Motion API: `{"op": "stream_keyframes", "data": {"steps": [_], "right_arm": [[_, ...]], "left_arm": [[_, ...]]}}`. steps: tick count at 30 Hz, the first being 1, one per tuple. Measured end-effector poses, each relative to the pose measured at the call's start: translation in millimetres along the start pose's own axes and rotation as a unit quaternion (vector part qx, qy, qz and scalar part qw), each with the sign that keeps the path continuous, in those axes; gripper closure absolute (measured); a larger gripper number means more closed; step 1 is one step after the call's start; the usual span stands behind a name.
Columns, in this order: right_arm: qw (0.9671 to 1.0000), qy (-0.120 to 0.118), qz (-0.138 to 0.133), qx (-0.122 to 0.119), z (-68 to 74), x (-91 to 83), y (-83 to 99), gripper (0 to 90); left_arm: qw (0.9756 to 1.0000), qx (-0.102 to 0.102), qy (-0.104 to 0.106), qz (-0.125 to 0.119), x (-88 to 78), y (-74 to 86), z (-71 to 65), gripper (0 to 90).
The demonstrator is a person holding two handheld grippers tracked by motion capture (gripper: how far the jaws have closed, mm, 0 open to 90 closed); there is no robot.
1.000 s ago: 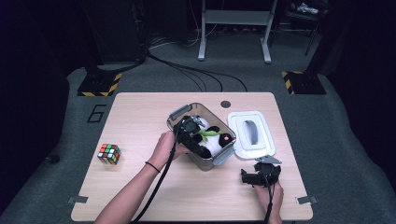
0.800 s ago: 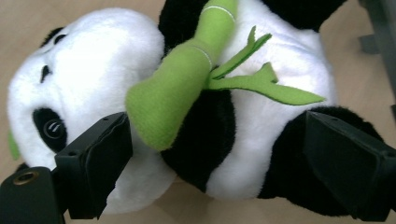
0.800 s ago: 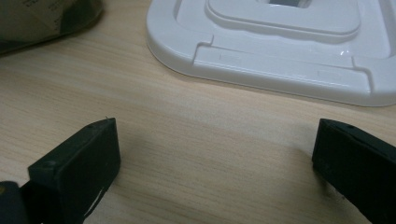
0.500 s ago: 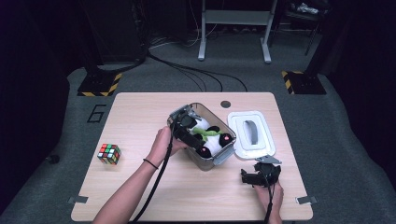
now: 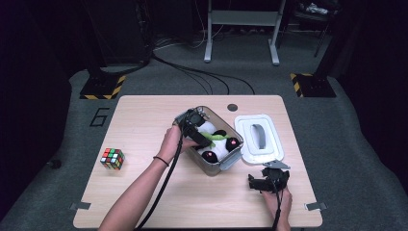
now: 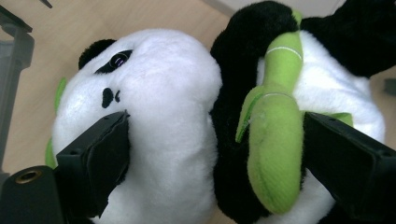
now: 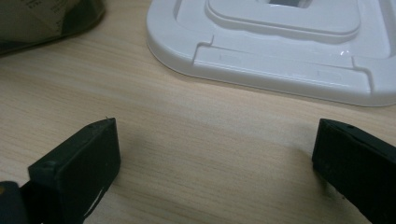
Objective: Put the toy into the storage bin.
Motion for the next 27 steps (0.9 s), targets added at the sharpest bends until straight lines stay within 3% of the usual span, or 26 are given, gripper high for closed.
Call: {"op": "stream_keyframes", "data": {"steps": [2,5,12,17,22,27], "right_arm": [[1.0000,0.000,0.000,0.000,0.0,0.0,0.0,0.0],[1.0000,0.000,0.000,0.000,0.1,0.0,0.0,0.0],[1.0000,0.000,0.000,0.000,0.1,0.0,0.0,0.0],[1.0000,0.000,0.000,0.000,0.1,0.1,-0.2,0.0],[1.0000,0.000,0.000,-0.001,-0.1,0.3,-0.5,0.0],[1.0000,0.000,0.000,-0.001,-0.1,0.3,-0.5,0.0]], "left_arm": [[0.9999,0.003,-0.008,0.010,3.3,-0.4,-1.3,10.2],[0.9999,0.003,-0.004,0.011,3.8,-1.0,-0.4,10.3],[0.9994,-0.012,0.019,-0.025,-7.0,4.3,5.5,10.3],[0.9974,-0.020,0.035,-0.059,-23.4,11.6,6.9,8.4],[0.9951,-0.027,0.026,-0.092,-46.3,25.6,7.1,7.5],[0.9933,-0.032,0.013,-0.110,-67.2,43.6,8.5,6.6]]}}
Point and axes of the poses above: each handheld gripper's, and its own axes: x roughly forward along the jaws, y roughly out of its underside, z roughly to its left, the point moved 3 cm from there along x, roughly forward along the jaws, and after that the axes turned 12 degrees about z, right-handed, at the moved point
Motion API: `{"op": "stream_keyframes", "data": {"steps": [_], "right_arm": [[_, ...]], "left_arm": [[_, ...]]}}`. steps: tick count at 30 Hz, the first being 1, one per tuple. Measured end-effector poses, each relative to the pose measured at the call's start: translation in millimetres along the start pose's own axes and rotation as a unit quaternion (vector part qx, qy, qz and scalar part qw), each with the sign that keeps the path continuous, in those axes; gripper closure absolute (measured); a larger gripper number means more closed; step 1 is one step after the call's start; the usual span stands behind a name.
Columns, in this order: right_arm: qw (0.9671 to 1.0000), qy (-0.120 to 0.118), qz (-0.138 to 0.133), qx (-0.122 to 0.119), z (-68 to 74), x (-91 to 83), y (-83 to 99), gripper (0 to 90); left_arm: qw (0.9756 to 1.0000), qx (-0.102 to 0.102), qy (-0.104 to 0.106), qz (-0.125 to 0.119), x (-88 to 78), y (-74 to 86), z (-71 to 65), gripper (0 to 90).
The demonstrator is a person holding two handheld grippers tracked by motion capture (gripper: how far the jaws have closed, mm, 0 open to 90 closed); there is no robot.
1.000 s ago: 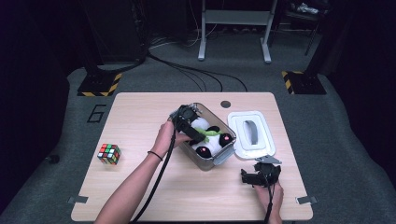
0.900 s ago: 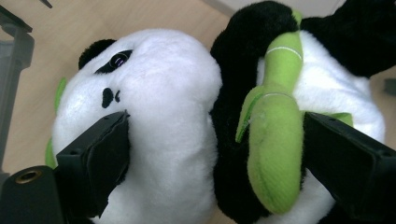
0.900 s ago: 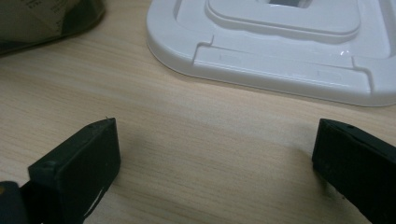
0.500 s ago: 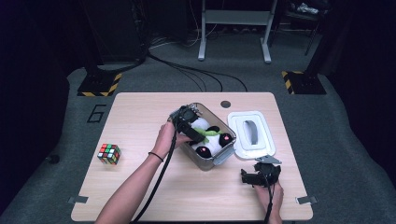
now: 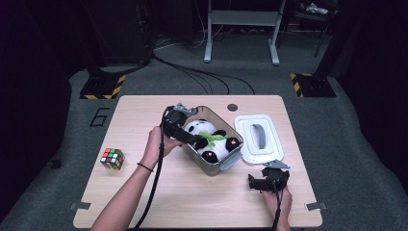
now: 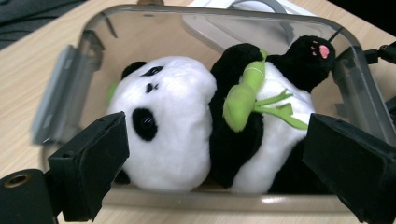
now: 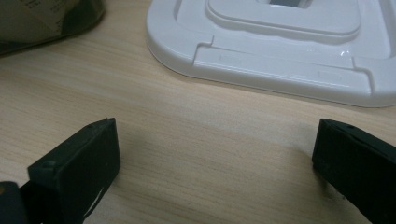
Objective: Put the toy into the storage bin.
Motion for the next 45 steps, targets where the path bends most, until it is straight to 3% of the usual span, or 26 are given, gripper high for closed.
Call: {"op": "stream_keyframes", "data": {"steps": [4,10,14,23,33,42,45], "right_arm": [[1.0000,0.001,0.000,0.000,0.0,0.1,0.0,0.0],[1.0000,-0.001,0.000,0.003,0.9,0.3,-0.4,0.0],[1.0000,-0.001,0.002,0.005,1.4,0.2,-0.5,0.0],[1.0000,-0.003,0.000,0.000,1.4,0.6,-0.7,0.0],[1.0000,-0.003,0.000,0.000,1.4,0.6,-0.8,0.0],[1.0000,-0.003,0.000,0.000,1.5,0.6,-0.8,0.0],[1.0000,-0.003,0.000,0.000,1.4,0.6,-0.8,0.0]], "left_arm": [[0.9998,-0.008,-0.003,-0.017,-12.5,12.5,6.5,6.2],[0.9980,-0.041,-0.019,-0.043,-24.5,38.9,17.5,4.5],[0.9963,-0.065,-0.032,-0.046,-25.2,59.3,25.0,3.0],[0.9921,-0.094,-0.064,-0.053,-28.0,93.3,37.3,0.0],[0.9844,-0.131,-0.100,-0.062,-23.2,129.4,50.1,0.0],[0.9779,-0.158,-0.114,-0.074,-23.1,158.4,61.4,0.0],[0.9746,-0.170,-0.120,-0.082,-27.0,166.0,69.8,0.0]]}}
Point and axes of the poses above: each handheld gripper's, and its own axes: x roughly forward along the jaws, y roughly out of its underside, z roughly to its left, the point moved 3 cm from there along x, roughly forward along the jaws, and after that the axes turned 12 degrees about z, right-handed, at the moved point
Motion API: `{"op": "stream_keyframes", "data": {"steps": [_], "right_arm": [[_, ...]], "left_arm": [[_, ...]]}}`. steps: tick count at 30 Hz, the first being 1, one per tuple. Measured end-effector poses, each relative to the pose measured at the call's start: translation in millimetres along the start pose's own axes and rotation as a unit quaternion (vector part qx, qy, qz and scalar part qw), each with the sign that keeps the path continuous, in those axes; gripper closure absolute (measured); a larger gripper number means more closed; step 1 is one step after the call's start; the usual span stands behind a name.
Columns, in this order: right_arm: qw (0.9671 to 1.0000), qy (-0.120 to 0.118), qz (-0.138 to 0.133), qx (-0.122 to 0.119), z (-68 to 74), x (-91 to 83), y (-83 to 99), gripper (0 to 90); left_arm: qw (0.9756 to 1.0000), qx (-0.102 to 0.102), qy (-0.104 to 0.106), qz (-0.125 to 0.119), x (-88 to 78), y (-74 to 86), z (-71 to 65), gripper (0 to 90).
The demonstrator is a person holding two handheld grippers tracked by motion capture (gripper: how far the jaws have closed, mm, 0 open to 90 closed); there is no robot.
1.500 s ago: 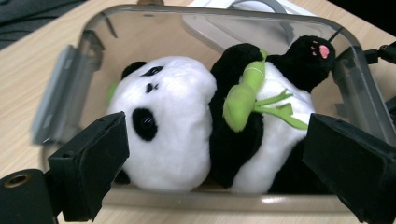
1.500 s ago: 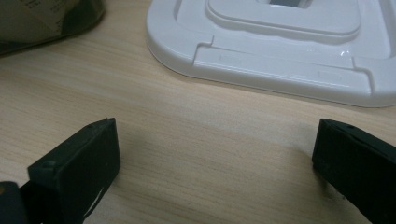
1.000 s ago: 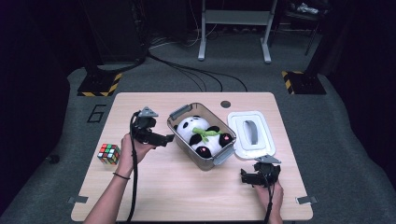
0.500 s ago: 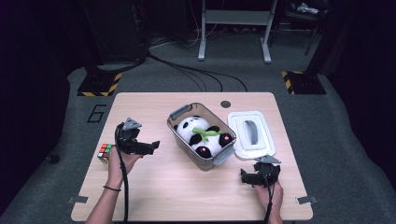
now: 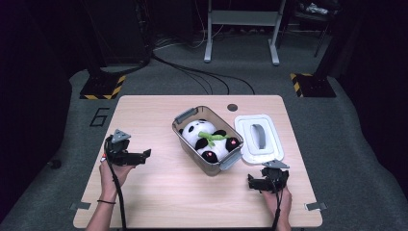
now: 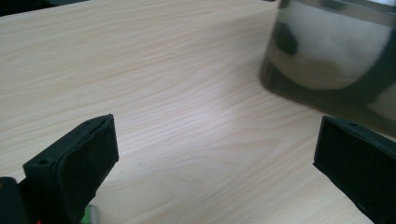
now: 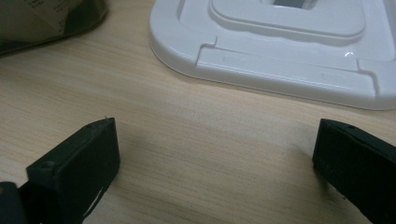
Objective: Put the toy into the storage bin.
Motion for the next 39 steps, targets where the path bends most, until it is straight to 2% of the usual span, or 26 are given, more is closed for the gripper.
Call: {"op": "stream_keyframes", "data": {"steps": [4,12,14,17,19,20,22,23,25,27,28,33,34,35,36,39], "right_arm": [[1.0000,0.000,0.000,0.001,0.1,0.0,0.0,0.0],[1.0000,0.000,0.000,-0.001,0.0,0.1,-0.1,0.0],[1.0000,0.000,0.000,0.000,0.0,0.0,-0.1,0.0],[1.0000,0.000,0.000,0.000,0.1,0.1,-0.2,0.0],[1.0000,0.000,-0.001,0.000,0.2,0.0,-0.1,0.0],[1.0000,0.000,-0.001,-0.001,0.2,0.1,-0.1,0.0],[1.0000,-0.001,-0.001,0.000,0.2,0.1,-0.2,0.0],[1.0000,-0.001,-0.001,0.000,0.2,0.1,-0.2,0.0],[1.0000,-0.001,-0.001,0.000,0.3,0.1,-0.2,0.1],[1.0000,0.000,0.000,-0.004,-0.1,-0.2,0.1,0.2],[1.0000,0.000,0.001,-0.006,-0.4,-0.3,0.3,0.2],[1.0000,0.000,0.000,-0.004,-0.2,-0.2,0.2,0.2],[1.0000,0.000,0.000,-0.005,-0.3,-0.2,0.2,0.2],[1.0000,0.000,0.001,-0.006,-0.5,-0.2,0.3,0.2],[1.0000,0.000,0.000,-0.005,-0.3,-0.2,0.2,0.2],[1.0000,0.000,0.000,-0.004,-0.2,-0.2,0.2,0.2]], "left_arm": [[0.9997,-0.012,-0.012,-0.018,-6.3,10.2,13.6,0.0],[0.9976,-0.052,-0.041,-0.019,-12.9,37.4,49.3,0.0],[0.9965,-0.068,-0.040,-0.027,-12.8,45.1,58.4,0.0],[0.9957,-0.081,-0.043,-0.015,-7.2,55.2,69.6,0.0],[0.9956,-0.085,-0.036,-0.012,-2.0,60.2,75.1,0.0],[0.9956,-0.084,-0.040,-0.006,0.6,61.9,77.2,0.0],[0.9954,-0.090,-0.033,-0.006,7.1,64.6,81.1,0.0],[0.9953,-0.089,-0.040,0.000,10.7,65.9,83.6,0.0],[0.9948,-0.096,-0.031,0.008,16.4,68.7,86.2,0.0],[0.9941,-0.103,-0.033,0.005,18.7,70.3,87.6,0.9],[0.9943,-0.104,-0.024,0.001,21.2,72.2,87.7,4.3],[0.9948,-0.098,-0.031,0.001,26.0,76.9,87.5,20.5],[0.9942,-0.103,-0.030,0.000,27.8,78.2,87.3,21.2],[0.9939,-0.104,-0.037,0.000,28.7,79.4,87.9,25.3],[0.9940,-0.105,-0.031,-0.005,29.2,80.6,88.1,30.1],[0.9941,-0.099,-0.043,-0.007,27.9,81.4,84.9,31.4]]}}
Point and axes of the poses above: each handheld gripper's, and its own axes: x roughly forward along the jaws, y roughly out of its underside, z roughly to its left, the point moved 3 cm from there along x, roughly forward along the jaws, and after that the axes turned 12 degrees about z, right-handed, at the moved point
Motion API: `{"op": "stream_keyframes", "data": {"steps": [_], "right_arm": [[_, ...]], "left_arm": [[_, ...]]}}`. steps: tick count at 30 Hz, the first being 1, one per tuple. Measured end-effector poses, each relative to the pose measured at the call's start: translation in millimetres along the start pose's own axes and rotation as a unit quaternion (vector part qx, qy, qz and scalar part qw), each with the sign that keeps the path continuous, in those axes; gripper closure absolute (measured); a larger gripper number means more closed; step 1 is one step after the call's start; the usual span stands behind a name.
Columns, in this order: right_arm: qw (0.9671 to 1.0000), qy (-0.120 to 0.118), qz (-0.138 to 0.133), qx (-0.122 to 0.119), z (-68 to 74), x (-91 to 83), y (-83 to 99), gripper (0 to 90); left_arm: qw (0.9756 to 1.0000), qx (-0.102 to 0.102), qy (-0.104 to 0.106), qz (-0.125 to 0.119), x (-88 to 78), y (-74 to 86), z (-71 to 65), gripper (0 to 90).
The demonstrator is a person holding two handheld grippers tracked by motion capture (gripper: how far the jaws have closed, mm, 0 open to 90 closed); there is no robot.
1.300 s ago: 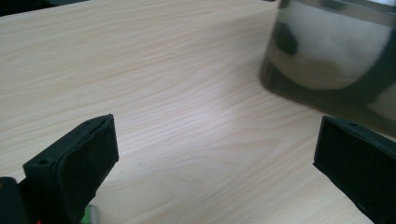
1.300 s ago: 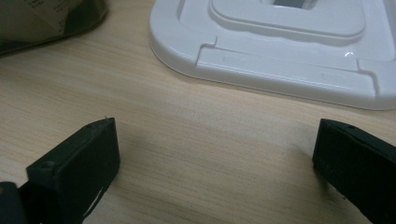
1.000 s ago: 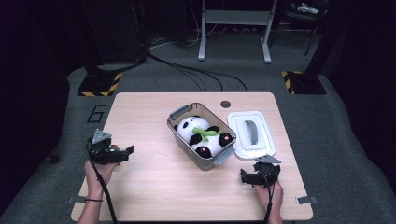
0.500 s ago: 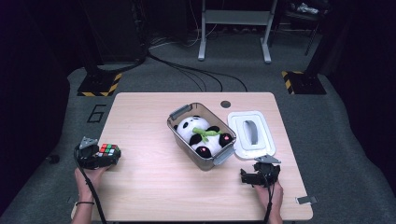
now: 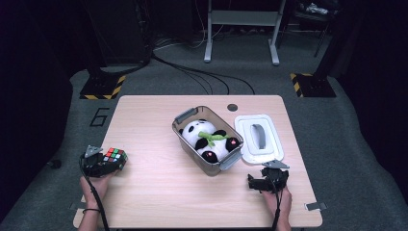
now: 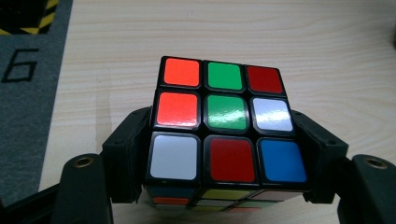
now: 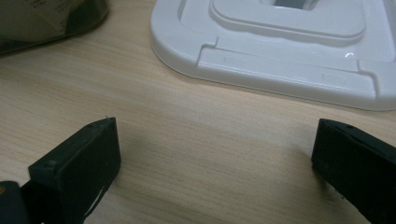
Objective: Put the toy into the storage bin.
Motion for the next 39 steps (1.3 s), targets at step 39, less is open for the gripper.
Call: {"op": "stream_keyframes", "data": {"steps": [39], "right_arm": [[1.0000,0.000,0.002,0.005,0.3,-0.5,0.5,0.2]], "left_arm": [[0.9928,0.095,0.070,-0.020,-39.1,-56.1,-75.2,34.0]]}}
Point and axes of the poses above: each handheld gripper's, and its own axes: x roughly forward along the jaws, y roughly out of its underside, z roughly to its left, the point moved 3 cm from there along x, roughly forward along the jaws, and after that the axes turned 12 degrees about z, right-handed, at the moved point
